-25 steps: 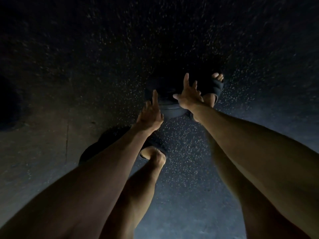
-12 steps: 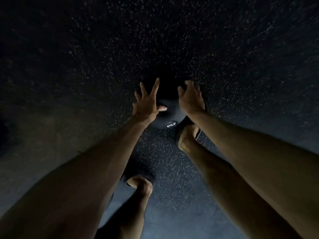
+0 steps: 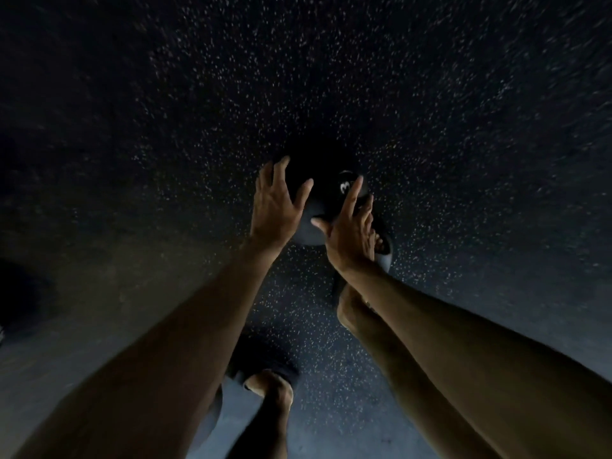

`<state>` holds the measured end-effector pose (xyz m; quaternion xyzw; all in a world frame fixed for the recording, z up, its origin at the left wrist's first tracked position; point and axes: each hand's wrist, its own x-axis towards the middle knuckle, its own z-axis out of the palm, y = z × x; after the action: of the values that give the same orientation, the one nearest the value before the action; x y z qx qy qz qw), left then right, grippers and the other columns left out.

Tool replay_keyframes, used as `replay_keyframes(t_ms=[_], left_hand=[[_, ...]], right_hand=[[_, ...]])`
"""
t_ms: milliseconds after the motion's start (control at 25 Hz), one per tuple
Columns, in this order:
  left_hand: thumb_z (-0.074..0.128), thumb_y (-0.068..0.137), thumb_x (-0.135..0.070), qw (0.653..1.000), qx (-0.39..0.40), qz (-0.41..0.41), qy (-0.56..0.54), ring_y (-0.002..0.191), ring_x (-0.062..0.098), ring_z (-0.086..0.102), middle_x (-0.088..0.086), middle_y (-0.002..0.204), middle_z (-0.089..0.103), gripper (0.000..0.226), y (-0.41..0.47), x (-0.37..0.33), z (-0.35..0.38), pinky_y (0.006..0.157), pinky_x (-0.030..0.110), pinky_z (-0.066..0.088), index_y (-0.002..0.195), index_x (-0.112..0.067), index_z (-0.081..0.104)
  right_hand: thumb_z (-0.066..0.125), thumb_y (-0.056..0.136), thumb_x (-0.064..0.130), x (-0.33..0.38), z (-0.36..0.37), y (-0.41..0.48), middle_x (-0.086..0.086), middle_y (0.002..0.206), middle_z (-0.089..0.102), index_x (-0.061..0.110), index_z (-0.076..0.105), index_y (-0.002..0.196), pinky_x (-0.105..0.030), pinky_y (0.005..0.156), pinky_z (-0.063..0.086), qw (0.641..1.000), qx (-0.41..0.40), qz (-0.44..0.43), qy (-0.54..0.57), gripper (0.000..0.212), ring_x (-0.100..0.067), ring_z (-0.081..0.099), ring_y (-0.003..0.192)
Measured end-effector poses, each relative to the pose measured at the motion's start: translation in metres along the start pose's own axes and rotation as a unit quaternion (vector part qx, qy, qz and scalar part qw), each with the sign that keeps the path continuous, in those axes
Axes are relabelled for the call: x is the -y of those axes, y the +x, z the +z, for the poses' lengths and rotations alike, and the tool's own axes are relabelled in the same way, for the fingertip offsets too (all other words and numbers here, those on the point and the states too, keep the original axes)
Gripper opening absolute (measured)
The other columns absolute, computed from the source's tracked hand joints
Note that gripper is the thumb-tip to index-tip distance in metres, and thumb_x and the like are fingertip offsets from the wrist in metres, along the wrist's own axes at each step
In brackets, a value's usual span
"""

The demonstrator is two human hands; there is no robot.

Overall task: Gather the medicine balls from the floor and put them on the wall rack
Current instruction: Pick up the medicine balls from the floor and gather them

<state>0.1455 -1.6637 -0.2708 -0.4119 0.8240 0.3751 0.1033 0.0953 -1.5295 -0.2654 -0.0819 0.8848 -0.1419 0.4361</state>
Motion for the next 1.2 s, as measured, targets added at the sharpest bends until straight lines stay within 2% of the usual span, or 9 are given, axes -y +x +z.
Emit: replay_keyframes(t_ms=[200,320,440,600,720,840,1000,1080,1200], left_hand=[[0.055,0.087,-0.065,0.995,0.065,0.031,0.072,0.151,0.037,0.009,0.024,0.163,0.002,0.102,-0.022,0.003,0.004,0.119,0.042,0.016,0.159,-0.021,-0.002],[0.066,0.082,-0.060,0.995,0.065,0.012,0.070,0.149,0.044,0.012,0.029,0.162,-0.001,0.111,0.015,-0.023,0.003,0.117,0.052,0.026,0.158,-0.026,-0.008],[0.071,0.078,-0.057,0.992,0.053,-0.003,0.113,0.141,0.045,0.033,0.029,0.158,0.015,0.111,0.063,-0.045,-0.007,0.106,0.059,0.043,0.157,-0.037,-0.005],[0.069,0.080,-0.061,0.991,0.059,-0.057,0.105,0.129,0.043,0.046,0.020,0.149,0.035,0.098,0.122,-0.080,-0.026,0.100,0.055,0.045,0.156,-0.038,0.011],[0.066,0.077,-0.069,0.990,0.027,-0.081,0.114,0.121,0.040,0.053,0.017,0.140,0.046,0.091,0.148,-0.102,-0.034,0.097,0.050,0.046,0.149,-0.026,0.031],[0.056,0.075,-0.080,0.991,-0.002,-0.049,0.127,0.116,0.038,0.056,0.015,0.134,0.051,0.089,0.167,-0.105,-0.037,0.097,0.051,0.048,0.137,-0.017,0.042],[0.053,0.088,-0.066,0.992,0.021,0.067,0.107,0.120,0.034,0.053,0.016,0.135,0.049,0.078,0.189,-0.104,-0.055,0.097,0.047,0.046,0.143,-0.013,0.039],[0.060,0.086,-0.059,0.982,0.084,0.115,0.123,0.127,0.034,0.047,0.017,0.144,0.040,0.086,0.183,-0.103,-0.060,0.101,0.049,0.045,0.152,-0.017,0.026],[0.069,0.084,-0.050,0.974,0.170,0.083,0.126,0.134,0.041,0.041,0.025,0.154,0.025,0.105,0.189,-0.109,-0.059,0.104,0.055,0.044,0.158,-0.027,-0.002]], right_hand=[[0.046,0.090,0.070,0.031,-0.064,0.072,-0.029,0.157,0.019,0.031,-0.013,0.157,-0.056,0.112,0.032,0.999,0.026,0.035,0.006,0.098,-0.044,0.028,0.143],[0.038,0.093,0.071,0.050,-0.097,0.110,-0.023,0.154,0.034,0.024,0.016,0.158,-0.051,0.110,0.034,0.998,0.002,0.054,0.039,0.083,-0.040,0.034,0.141],[0.043,0.099,0.056,0.057,-0.119,0.121,-0.016,0.142,0.046,0.019,0.036,0.147,-0.046,0.102,0.041,0.996,-0.058,-0.004,0.061,0.062,-0.033,0.045,0.131],[0.056,0.096,0.046,0.040,-0.113,0.082,-0.017,0.154,0.028,0.022,0.014,0.157,-0.047,0.104,0.046,0.991,-0.054,-0.121,0.012,0.078,-0.033,0.039,0.136],[0.064,0.093,0.042,0.045,-0.096,0.068,-0.025,0.163,-0.003,0.026,-0.016,0.157,-0.054,0.113,0.036,0.996,0.019,-0.081,0.016,0.104,-0.043,0.020,0.148],[0.066,0.090,0.048,0.075,-0.104,0.091,-0.027,0.161,-0.019,0.022,-0.023,0.155,-0.056,0.116,0.029,0.998,0.042,0.022,0.035,0.114,-0.043,0.002,0.152],[0.064,0.091,0.050,0.106,-0.139,0.136,-0.024,0.164,-0.010,0.026,-0.022,0.156,-0.056,0.114,0.030,0.990,0.015,0.133,0.054,0.110,-0.042,0.011,0.151],[0.065,0.089,0.053,0.109,-0.165,0.169,-0.023,0.165,0.004,0.028,-0.019,0.156,-0.055,0.115,0.032,0.985,0.027,0.163,0.057,0.111,-0.042,0.021,0.148],[0.069,0.083,0.059,0.118,-0.214,0.211,-0.020,0.161,0.025,0.023,-0.004,0.159,-0.051,0.114,0.035,0.974,0.035,0.189,0.117,0.111,-0.041,0.033,0.143]])
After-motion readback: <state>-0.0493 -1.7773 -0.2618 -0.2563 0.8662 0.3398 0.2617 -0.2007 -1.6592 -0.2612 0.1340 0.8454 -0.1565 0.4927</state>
